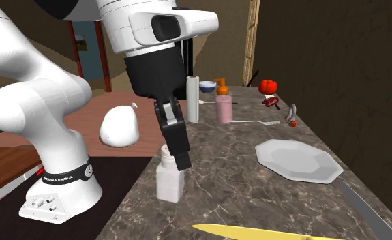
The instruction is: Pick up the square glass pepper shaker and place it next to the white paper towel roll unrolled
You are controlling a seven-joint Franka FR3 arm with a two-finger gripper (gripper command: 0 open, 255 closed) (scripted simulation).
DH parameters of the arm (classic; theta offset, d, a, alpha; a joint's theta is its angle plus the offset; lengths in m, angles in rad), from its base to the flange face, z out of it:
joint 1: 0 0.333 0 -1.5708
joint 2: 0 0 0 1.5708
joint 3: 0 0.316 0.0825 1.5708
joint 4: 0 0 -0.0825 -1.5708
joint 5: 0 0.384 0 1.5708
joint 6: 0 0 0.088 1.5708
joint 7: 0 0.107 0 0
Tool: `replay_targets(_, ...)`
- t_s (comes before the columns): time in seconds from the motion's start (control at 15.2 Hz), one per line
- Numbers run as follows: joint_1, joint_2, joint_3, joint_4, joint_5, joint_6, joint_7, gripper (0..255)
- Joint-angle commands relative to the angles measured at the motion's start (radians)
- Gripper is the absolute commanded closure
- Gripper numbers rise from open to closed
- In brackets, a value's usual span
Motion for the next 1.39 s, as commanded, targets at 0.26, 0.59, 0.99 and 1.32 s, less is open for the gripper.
replay_targets(0.26,0.0,-0.024,0.018,0.063,0.004,-0.087,0.009,255)
replay_targets(0.59,0.002,-0.036,0.031,0.122,0.009,-0.157,0.016,255)
replay_targets(0.99,0.007,-0.042,0.045,0.197,0.016,-0.238,0.023,255)
replay_targets(1.32,0.011,-0.04,0.054,0.265,0.023,-0.304,0.027,255)
